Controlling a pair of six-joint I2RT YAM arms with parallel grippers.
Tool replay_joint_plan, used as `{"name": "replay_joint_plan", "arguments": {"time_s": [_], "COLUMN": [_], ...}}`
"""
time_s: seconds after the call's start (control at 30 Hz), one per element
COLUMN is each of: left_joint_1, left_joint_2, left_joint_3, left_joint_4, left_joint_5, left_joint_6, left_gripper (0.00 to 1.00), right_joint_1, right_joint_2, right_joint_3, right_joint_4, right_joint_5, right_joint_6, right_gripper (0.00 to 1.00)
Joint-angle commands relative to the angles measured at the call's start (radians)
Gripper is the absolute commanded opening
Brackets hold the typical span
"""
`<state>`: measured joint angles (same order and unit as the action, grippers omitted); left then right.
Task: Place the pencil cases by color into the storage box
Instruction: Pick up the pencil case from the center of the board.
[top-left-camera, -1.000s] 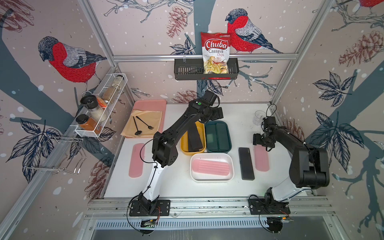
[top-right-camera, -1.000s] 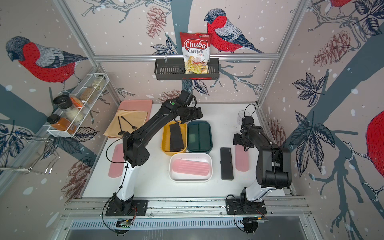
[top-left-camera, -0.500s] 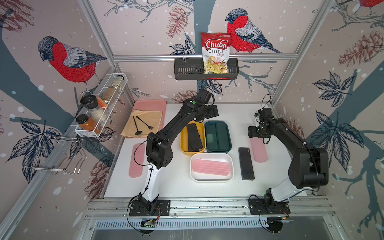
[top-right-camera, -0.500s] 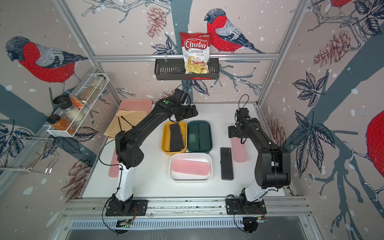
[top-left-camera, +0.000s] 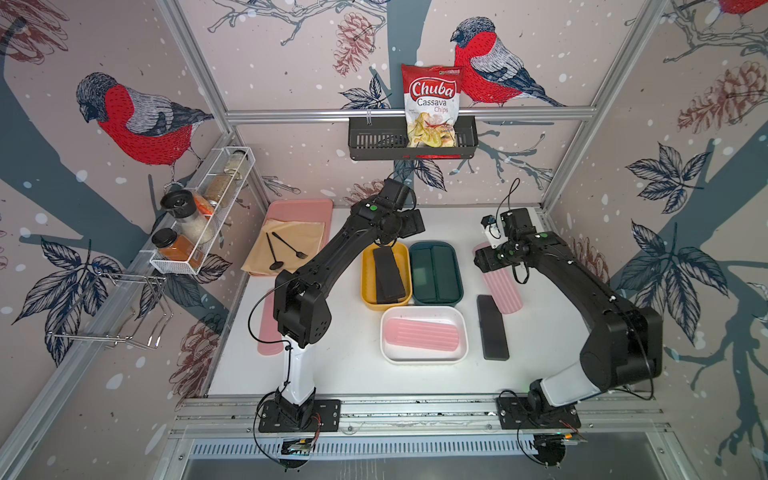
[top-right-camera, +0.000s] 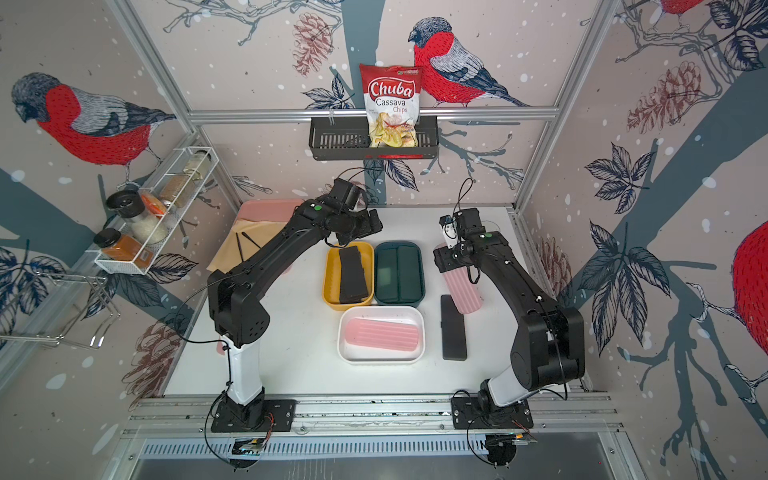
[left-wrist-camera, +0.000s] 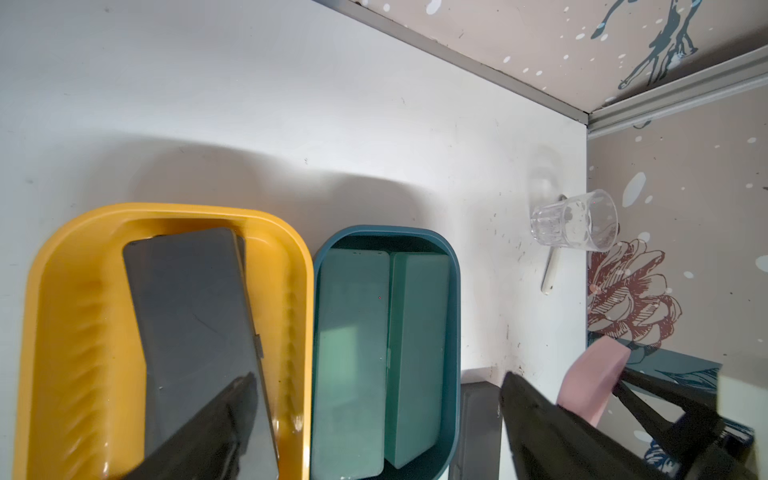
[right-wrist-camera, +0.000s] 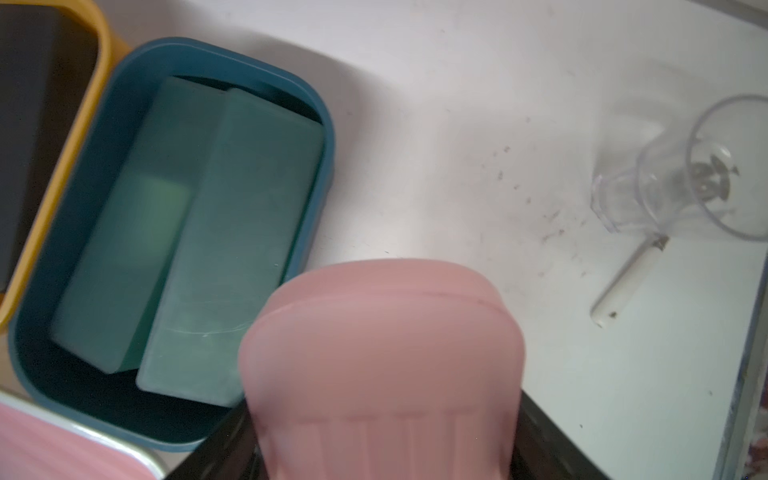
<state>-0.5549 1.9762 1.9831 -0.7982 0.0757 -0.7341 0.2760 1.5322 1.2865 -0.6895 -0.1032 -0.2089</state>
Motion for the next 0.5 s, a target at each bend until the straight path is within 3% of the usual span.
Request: {"name": "replay_joint_plan", "arguments": {"time_s": [0.0,0.47], "left_joint_1": [0.012,0.127], "left_joint_2": [-0.03,-0.201], "left_joint_3": [-0.026,-0.268], "left_joint_4": [0.028,0.091], "left_joint_5": [-0.026,-0.017], "left_joint_6": [-0.005,0.019], "left_gripper": [0.95,0.95], "right_joint_1": [0.043,0.301], "right_joint_2": [-0.018,-0.098], "right_joint_3": [0.01,0.012], "right_joint_4": [-0.01,-0.01], "right_joint_5": [-0.073,-0.216], "right_joint_6": [-0.092,-0.299], "right_gripper": [0.55,0.55]}}
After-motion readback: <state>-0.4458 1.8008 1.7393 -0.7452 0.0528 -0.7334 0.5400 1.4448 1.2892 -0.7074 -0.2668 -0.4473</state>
